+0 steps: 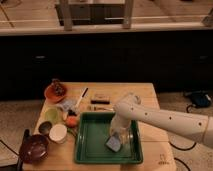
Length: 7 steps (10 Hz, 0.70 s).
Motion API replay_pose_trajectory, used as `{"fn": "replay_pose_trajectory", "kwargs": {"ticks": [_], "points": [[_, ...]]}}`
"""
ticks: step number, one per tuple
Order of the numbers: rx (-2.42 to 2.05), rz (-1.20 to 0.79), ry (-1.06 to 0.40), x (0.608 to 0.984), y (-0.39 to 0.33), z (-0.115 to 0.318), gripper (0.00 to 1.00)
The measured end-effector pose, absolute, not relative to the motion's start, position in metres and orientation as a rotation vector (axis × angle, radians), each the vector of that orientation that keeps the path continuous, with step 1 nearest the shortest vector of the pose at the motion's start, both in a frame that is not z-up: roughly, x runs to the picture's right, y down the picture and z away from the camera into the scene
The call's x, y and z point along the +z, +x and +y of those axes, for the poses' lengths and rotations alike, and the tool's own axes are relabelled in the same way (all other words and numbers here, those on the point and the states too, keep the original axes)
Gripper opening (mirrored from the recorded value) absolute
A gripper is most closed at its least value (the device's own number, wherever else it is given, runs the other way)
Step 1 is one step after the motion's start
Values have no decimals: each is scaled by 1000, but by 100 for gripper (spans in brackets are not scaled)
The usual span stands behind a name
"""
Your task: Wipe tray with sponge
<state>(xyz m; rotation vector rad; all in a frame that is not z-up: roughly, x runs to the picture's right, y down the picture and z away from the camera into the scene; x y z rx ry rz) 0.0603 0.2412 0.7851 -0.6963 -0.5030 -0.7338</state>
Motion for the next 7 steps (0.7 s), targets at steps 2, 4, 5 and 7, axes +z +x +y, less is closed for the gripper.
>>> {"fn": "replay_pose_trajectory", "kwargs": {"ticks": [2,4,5,7], "points": [[-750,-515,-681,793,42,223,0],[-810,-549,-676,788,10,225,0],[-835,-563,-675,783,3,230,0],[-894,-598,-678,769,-8,251,0]]}}
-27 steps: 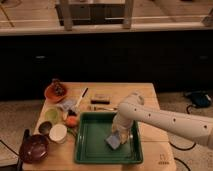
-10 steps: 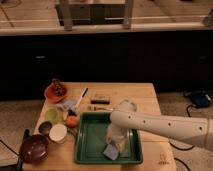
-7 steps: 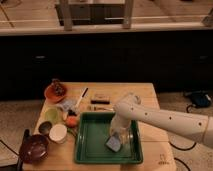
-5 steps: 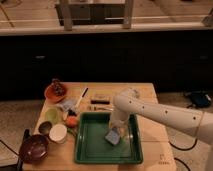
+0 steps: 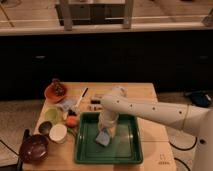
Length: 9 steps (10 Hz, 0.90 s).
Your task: Wipe tray with sponge
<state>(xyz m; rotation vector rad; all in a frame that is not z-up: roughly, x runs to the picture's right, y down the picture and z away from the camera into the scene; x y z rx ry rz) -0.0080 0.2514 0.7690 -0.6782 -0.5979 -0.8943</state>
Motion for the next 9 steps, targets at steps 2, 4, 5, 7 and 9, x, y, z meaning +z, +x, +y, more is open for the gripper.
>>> {"fn": "replay_pose_trajectory", "kwargs": {"ticks": [2,4,5,7,9], "points": [[-942,-626,-690,754,-7,279,0],[-930,-617,-700,749,15,291,0],[-905,-603,-702,752,33,290,0],[-853,-569,-706,763,60,277,0],[-813,-544,-703,780,73,254,0]]}}
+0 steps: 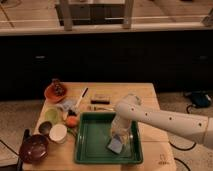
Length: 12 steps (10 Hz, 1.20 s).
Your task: Wipe tray with sponge
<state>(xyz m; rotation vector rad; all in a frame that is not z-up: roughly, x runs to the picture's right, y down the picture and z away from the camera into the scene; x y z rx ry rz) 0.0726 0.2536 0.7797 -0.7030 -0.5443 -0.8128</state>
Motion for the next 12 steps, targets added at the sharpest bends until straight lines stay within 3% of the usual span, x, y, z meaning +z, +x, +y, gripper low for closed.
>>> {"fn": "replay_pose_trajectory", "kwargs": {"ticks": [4,8,12], "points": [[-815,-552,-679,793,50,221,0],[-967,-636,-673,768,-22,250,0],[-973,-646,-687,763,-11,269,0]]}}
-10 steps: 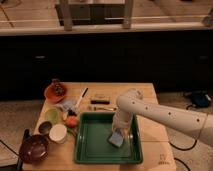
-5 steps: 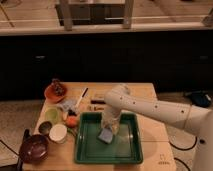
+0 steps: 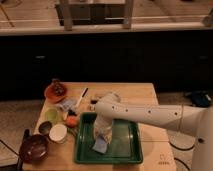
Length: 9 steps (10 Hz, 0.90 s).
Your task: Wipe tray with sponge
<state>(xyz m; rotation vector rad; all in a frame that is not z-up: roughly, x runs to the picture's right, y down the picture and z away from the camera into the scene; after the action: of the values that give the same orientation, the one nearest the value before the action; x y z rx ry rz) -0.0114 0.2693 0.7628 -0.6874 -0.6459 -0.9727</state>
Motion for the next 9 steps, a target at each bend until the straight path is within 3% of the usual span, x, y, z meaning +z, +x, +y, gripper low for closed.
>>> {"fn": "replay_pose_trajectory", "kwargs": {"ticks": [4,9], "points": [[-884,-606,-703,778,64,260,0],[-893,-607,-691,784,73,242,0]]}}
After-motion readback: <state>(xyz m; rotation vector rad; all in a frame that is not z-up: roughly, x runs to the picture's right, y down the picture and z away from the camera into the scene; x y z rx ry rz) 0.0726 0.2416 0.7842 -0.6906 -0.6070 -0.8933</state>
